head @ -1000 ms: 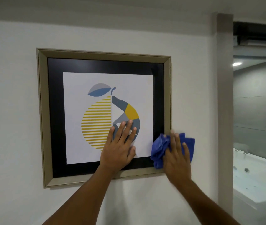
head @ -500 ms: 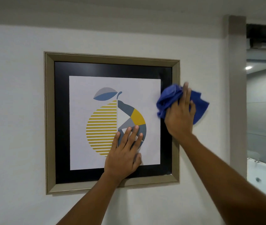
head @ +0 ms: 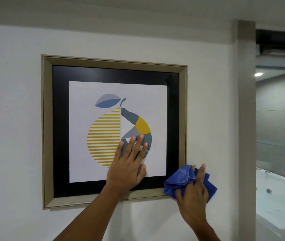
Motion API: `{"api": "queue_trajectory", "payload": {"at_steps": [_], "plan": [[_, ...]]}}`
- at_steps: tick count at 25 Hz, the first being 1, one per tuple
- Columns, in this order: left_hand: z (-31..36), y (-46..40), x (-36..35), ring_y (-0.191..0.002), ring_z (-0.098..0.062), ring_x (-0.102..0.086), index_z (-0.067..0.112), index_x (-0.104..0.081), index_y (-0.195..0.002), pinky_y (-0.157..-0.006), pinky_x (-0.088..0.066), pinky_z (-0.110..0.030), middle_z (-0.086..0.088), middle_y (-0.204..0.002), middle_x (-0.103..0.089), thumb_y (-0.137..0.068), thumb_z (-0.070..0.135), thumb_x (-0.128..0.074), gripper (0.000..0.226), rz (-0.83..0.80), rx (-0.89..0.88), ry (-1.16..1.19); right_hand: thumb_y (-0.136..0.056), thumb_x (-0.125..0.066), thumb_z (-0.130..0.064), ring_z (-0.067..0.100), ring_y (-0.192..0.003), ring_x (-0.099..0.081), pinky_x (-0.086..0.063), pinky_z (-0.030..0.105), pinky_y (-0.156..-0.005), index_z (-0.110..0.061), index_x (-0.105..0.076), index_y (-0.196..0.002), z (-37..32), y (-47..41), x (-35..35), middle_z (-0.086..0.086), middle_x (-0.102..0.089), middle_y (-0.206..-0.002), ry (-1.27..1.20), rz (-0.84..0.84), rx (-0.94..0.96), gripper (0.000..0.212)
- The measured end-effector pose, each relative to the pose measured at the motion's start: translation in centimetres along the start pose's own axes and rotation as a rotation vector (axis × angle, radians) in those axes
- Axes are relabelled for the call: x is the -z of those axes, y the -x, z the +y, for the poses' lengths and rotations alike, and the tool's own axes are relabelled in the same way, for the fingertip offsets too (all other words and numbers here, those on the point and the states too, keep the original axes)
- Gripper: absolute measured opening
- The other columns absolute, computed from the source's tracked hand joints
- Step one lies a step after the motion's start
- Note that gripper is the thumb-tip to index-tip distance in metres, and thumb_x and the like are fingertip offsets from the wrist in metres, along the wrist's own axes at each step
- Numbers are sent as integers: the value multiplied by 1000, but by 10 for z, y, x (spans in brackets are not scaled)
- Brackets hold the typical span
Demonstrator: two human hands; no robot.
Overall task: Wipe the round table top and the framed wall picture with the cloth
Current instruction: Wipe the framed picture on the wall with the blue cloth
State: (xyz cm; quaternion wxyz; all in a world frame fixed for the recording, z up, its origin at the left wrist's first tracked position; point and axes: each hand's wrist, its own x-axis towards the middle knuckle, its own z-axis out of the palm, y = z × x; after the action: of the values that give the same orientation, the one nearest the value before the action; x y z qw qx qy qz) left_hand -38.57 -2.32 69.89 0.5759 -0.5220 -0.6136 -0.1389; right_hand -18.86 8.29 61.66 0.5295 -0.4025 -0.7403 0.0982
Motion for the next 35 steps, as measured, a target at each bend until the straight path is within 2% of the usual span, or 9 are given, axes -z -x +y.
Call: {"api": "queue_trajectory", "payload": {"at_steps": [3, 5, 7, 11, 13, 16, 22, 29, 35], "plan": [[1, 0, 2, -157, -32, -6, 15, -18, -160, -126, -3, -54, -13, -170, -10, -96, 41, -40, 73, -4, 0, 6, -86, -72, -9, 50, -130, -47, -41, 61, -103, -20, -15, -152, -1, 5, -5, 28, -29, -156, -65, 74, 25, 88], [1, 0, 2, -157, -32, -7, 15, -19, -160, -126, -5, -55, -12, -170, -11, -95, 41, -41, 74, -8, 7, 0, -91, -57, -13, 47, -133, -43, -38, 62, -106, -15, -7, -151, -7, 5, -3, 29, -38, -150, -43, 83, 97, 79], [2, -1, 2, -156, -32, -8, 15, -20, -160, -126, -4, -54, -12, -170, -12, -95, 41, -42, 74, -8, 8, 3, -93, -46, -17, 43, -139, -37, -34, 60, -111, -10, -7, -152, -19, -19, 5, 25, -34, -153, -20, 112, 156, 71], [2, 1, 3, -156, -32, -12, 15, -24, -159, -125, -8, -55, -12, -169, -16, -94, 41, -45, 73, 13, 10, -5, -94, -49, -18, 32, -151, -14, -13, 50, -120, -9, -8, -155, -89, -122, 45, 15, -14, -164, 17, 227, 253, 73], [2, 1, 1, -156, -32, -13, 14, -25, -159, -125, -9, -56, -12, -169, -17, -95, 41, -45, 72, 26, 11, 2, -97, -49, -23, 34, -152, -10, -18, 52, -119, -7, -16, -155, -125, -173, 66, 17, -9, -165, 159, 286, 309, 68], [1, 2, -2, -156, -32, -14, 15, -24, -159, -125, -7, -55, -11, -170, -14, -96, 41, -43, 71, 41, 5, 9, -99, -43, -36, 29, -153, -3, -21, 48, -118, -8, -11, -156, -158, -210, 83, 14, -1, -167, 159, 347, 292, 71], [1, 2, -2, -156, -32, -14, 14, -22, -160, -126, -4, -55, -12, -170, -12, -95, 41, -43, 73, 41, 3, -5, -97, -26, -63, 24, -154, -1, -2, 36, -122, -7, -13, -156, -122, -138, 36, 11, -6, -167, 152, 294, 390, 82], [1, 0, 1, -156, -33, -8, 14, -17, -161, -125, -3, -56, -13, -171, -8, -95, 40, -41, 74, -10, 4, -10, -96, -18, -65, 29, -145, -24, -11, 35, -117, -5, -28, -151, -19, 14, -22, 13, -33, -157, 185, -36, 312, 82], [2, 0, 0, -156, -33, -11, 14, -19, -160, -124, -10, -57, -13, -171, -10, -93, 40, -45, 77, 24, 2, 1, -98, -19, -61, 20, -153, -7, -1, 29, -121, -7, -9, -157, -64, -67, 11, 6, -4, -167, 200, 112, 451, 81]]}}
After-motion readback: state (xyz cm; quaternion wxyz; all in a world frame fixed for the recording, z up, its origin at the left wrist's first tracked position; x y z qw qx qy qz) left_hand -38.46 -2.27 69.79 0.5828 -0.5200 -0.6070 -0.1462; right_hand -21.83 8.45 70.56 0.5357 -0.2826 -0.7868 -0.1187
